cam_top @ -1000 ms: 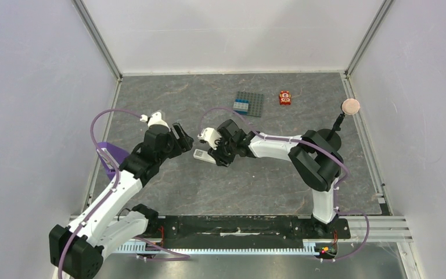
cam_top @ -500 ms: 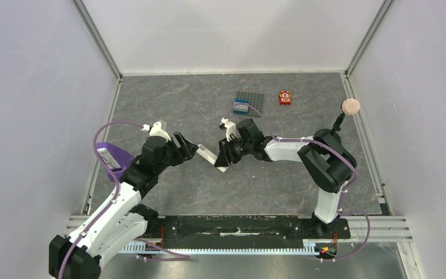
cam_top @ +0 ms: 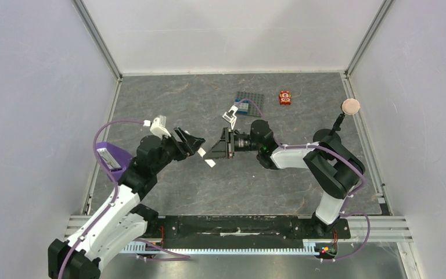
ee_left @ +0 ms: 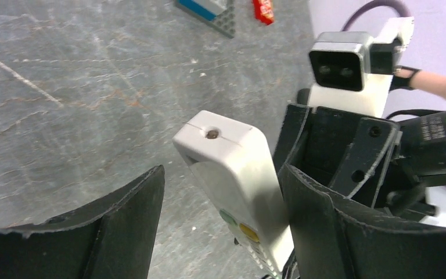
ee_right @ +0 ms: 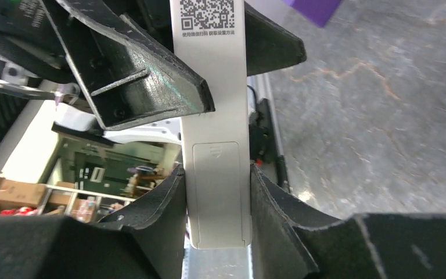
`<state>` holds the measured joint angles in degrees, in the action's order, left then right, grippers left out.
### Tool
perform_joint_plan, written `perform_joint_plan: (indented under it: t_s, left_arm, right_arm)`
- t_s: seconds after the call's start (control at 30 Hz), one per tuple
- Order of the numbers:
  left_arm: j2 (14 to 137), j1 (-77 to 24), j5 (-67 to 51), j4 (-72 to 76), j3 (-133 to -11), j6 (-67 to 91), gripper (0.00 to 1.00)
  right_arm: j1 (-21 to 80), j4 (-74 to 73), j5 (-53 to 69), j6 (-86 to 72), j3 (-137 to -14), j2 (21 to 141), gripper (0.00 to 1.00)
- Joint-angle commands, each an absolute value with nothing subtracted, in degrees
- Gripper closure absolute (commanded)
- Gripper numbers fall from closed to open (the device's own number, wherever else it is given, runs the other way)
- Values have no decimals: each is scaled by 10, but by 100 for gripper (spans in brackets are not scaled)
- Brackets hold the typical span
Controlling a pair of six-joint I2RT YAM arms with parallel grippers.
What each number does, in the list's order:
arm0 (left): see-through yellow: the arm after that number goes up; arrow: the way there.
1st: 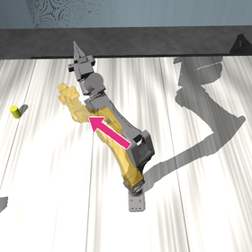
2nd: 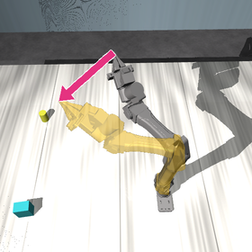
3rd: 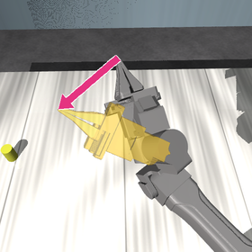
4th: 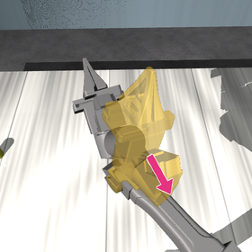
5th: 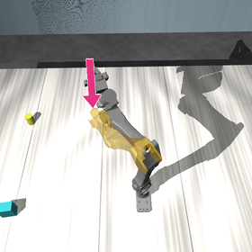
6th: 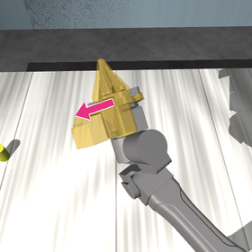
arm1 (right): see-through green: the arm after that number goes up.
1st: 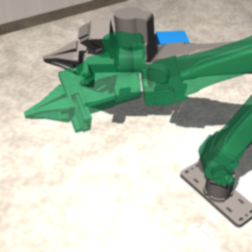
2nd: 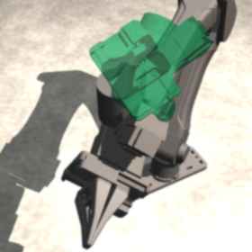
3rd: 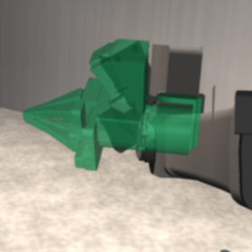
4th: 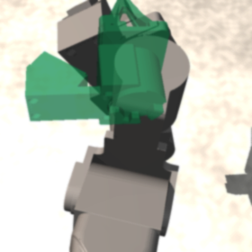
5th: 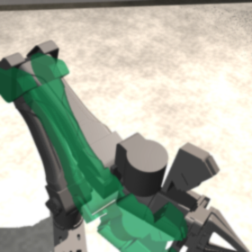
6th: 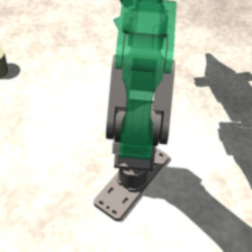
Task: Load the batteries into the remote control
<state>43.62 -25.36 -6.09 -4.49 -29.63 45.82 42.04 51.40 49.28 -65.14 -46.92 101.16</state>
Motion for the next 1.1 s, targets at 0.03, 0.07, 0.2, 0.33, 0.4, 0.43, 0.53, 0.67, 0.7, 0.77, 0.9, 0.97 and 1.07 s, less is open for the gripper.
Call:
perform_joint_plan:
  t_s: [0.03,0.07,0.2,0.33,0.4,0.43,0.53,0.67,0.7,0.77,0.9,0.97,1.07]
  left_arm:
    - [415,-252,-88,39,-293,494,23]
    - [415,-252,-94,51,-290,498,26]
    - [416,-252,-114,114,-265,525,42]
    - [414,-252,-117,145,-248,541,62]
    - [416,-252,-116,142,-247,540,80]
    - [418,-253,-115,136,-248,538,89]
    - [426,-252,-85,75,-264,520,98]
    - [449,-252,-4,-85,-315,474,98]
    - [461,-253,29,-119,-329,467,98]
    - [492,-252,77,-193,-358,453,98]
    - [581,-253,160,-278,-406,448,97]
    - [645,-253,190,-309,-434,443,94]
    - [731,-252,221,-332,-472,443,89]
  right_arm:
    - [420,729,522,-818,-461,1027,78]
    - [421,742,521,-838,-461,1031,78]
    - [421,806,518,-903,-460,1049,78]
    - [421,809,512,-926,-462,1062,77]
    - [420,789,508,-917,-463,1063,68]
    - [421,776,504,-908,-462,1062,59]
    - [421,679,481,-832,-456,1046,34]
    - [420,421,428,-648,-481,1010,18]
    - [420,374,405,-602,-487,1001,15]
    - [419,283,358,-538,-495,986,12]
    - [424,123,209,-419,-499,930,2]
    - [433,65,121,-369,-499,898,2]
    - [436,21,51,-344,-487,856,2]
